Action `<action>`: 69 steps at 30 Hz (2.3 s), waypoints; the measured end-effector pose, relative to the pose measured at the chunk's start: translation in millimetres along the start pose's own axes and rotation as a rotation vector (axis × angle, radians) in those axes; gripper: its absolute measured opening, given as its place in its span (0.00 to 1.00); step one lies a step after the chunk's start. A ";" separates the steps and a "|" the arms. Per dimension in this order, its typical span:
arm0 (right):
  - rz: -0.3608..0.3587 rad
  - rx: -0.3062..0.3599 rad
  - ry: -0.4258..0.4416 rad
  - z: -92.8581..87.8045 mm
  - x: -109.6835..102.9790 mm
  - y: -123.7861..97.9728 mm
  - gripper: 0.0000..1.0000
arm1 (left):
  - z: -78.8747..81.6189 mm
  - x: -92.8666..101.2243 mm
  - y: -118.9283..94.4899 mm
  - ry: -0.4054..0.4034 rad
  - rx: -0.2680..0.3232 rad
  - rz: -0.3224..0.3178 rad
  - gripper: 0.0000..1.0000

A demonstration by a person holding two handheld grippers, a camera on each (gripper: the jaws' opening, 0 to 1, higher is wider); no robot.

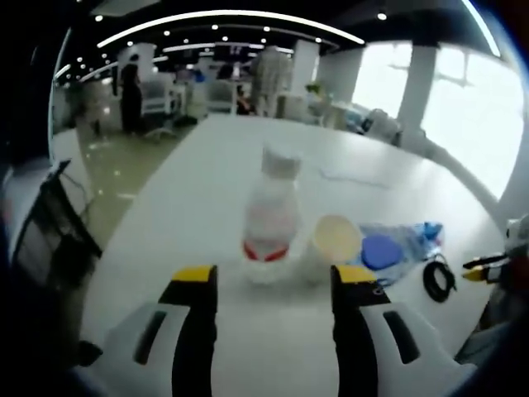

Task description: Arrange the tabletop items into an orderly group along one side of the table until the central work area is clear of visible clutter.

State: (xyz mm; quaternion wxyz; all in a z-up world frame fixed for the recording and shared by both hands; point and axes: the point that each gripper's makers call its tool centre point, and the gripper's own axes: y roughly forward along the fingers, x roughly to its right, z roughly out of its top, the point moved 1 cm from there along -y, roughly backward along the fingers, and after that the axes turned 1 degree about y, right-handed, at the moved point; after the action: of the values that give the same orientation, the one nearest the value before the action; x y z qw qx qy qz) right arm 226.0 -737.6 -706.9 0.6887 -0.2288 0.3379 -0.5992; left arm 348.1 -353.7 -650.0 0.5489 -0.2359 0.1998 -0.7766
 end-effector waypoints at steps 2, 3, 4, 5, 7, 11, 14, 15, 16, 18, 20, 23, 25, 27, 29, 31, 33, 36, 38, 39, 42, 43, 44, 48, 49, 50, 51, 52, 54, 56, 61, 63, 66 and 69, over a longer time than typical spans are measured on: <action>-0.003 -0.005 -0.007 1.0 2.2 2.1 0.38 | -6.4 0.7 -4.6 -0.047 0.006 -0.005 0.53; -0.004 -0.006 -0.010 1.7 3.7 3.3 0.38 | -10.6 0.5 -7.0 -0.043 0.001 -0.004 0.53; -0.004 -0.008 -0.012 2.8 5.8 4.8 0.38 | -16.1 0.8 -10.6 -0.038 -0.004 0.001 0.53; -0.005 -0.010 -0.015 3.9 7.9 6.4 0.38 | -19.7 1.3 -13.1 -0.037 -0.007 0.000 0.53; -0.011 -0.015 -0.024 5.7 10.9 7.8 0.38 | -27.3 0.7 -19.9 -0.041 -0.017 0.000 0.53; -0.019 -0.027 -0.048 10.2 20.3 17.1 0.38 | -36.8 3.2 -35.3 -0.053 -0.019 -0.007 0.56; -0.025 -0.050 -0.050 7.1 28.6 25.9 0.38 | -43.0 5.4 -44.2 -0.031 -0.026 -0.007 0.56; -0.024 -0.055 -0.046 6.5 30.5 27.9 0.38 | -43.7 4.9 -46.5 -0.031 -0.022 -0.005 0.57; -0.025 -0.057 -0.045 6.7 32.0 29.5 0.38 | -43.3 4.5 -49.5 -0.037 -0.009 -0.005 0.58; -0.026 -0.063 -0.050 6.9 32.4 31.0 0.38 | -44.0 4.3 -54.2 -0.052 -0.007 -0.004 0.58; -0.024 -0.069 -0.057 6.7 32.8 34.8 0.37 | -44.7 7.7 -59.6 -0.047 -0.007 -0.010 0.59; -0.022 -0.082 -0.058 5.1 34.5 42.4 0.37 | -46.9 14.2 -66.8 -0.033 -0.010 -0.022 0.59; -0.016 -0.075 -0.061 6.9 34.0 44.8 0.37 | -48.0 15.9 -69.1 -0.028 -0.012 -0.023 0.59; -0.015 -0.072 -0.070 7.9 33.8 48.5 0.34 | -49.2 17.0 -73.2 -0.022 -0.011 -0.024 0.58; -0.024 -0.097 -0.085 2.9 35.9 53.2 0.30 | -50.3 19.2 -74.8 -0.020 -0.011 -0.026 0.58; -0.025 -0.113 -0.084 -0.4 36.8 56.3 0.28 | -51.9 19.4 -73.3 -0.014 -0.016 -0.030 0.58; -0.034 -0.116 -0.092 -1.0 37.4 57.0 0.24 | -52.8 17.7 -72.3 -0.014 -0.020 -0.029 0.58; -0.060 -0.138 -0.148 -4.0 42.3 58.1 0.16 | -54.4 15.3 -73.3 -0.023 -0.018 -0.024 0.57; -0.065 -0.149 -0.163 -5.7 43.5 57.8 0.11 | -57.2 15.1 -74.8 -0.024 -0.024 -0.022 0.57; -0.060 -0.149 -0.159 -6.1 43.4 58.0 0.11 | -58.5 13.7 -75.1 -0.029 -0.023 -0.022 0.57; -0.057 -0.149 -0.154 -6.4 44.0 57.8 0.10 | -61.7 11.8 -75.7 -0.033 -0.027 -0.018 0.56; -0.057 -0.151 -0.157 -6.2 43.5 57.5 0.10 | -62.6 11.9 -75.9 -0.035 -0.028 -0.020 0.56; -0.057 -0.153 -0.158 -6.0 43.2 57.4 0.10 | -63.2 12.2 -76.1 -0.035 -0.030 -0.020 0.56; -0.044 -0.149 -0.156 -2.9 35.6 59.0 0.10 | -65.2 12.5 -74.4 -0.042 -0.032 -0.023 0.55; -0.041 -0.150 -0.160 -2.3 33.4 59.7 0.10 | -64.9 13.1 -74.5 -0.044 -0.032 -0.023 0.55; -0.037 -0.150 -0.164 -1.6 30.2 60.8 0.10 | -64.4 14.4 -74.4 -0.047 -0.031 -0.026 0.55; -0.034 -0.149 -0.165 -0.9 27.2 62.0 0.10 | -64.4 14.5 -74.1 -0.047 -0.030 -0.027 0.55; -0.031 -0.149 -0.165 -0.7 26.0 62.4 0.10 | -64.4 14.7 -73.8 -0.046 -0.031 -0.028 0.55; -0.024 -0.150 -0.165 0.1 20.9 64.8 0.10 | -63.9 16.8 -73.7 -0.044 -0.029 -0.032 0.55; -0.022 -0.149 -0.172 0.2 18.2 67.4 0.10 | -63.5 18.6 -73.7 -0.025 -0.030 -0.031 0.55; -0.022 -0.139 -0.157 1.9 18.2 68.4 0.12 | -63.5 19.4 -73.9 -0.027 -0.027 -0.035 0.55; -0.019 -0.133 -0.156 3.6 18.1 66.9 0.17 | -63.7 20.7 -74.2 -0.027 -0.025 -0.038 0.55; -0.023 -0.122 -0.151 7.1 18.3 62.3 0.27 | -64.2 22.5 -73.5 -0.025 -0.025 -0.040 0.55; -0.010 -0.066 -0.148 15.9 14.1 53.2 0.32 | -63.4 27.3 -71.6 -0.020 -0.020 -0.047 0.55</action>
State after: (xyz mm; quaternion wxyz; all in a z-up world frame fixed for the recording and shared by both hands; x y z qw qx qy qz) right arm 274.2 -743.4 -737.3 0.7009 -0.2969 0.3045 -0.5726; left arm 248.8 -353.6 -656.4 0.5300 -0.2537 0.1965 -0.7850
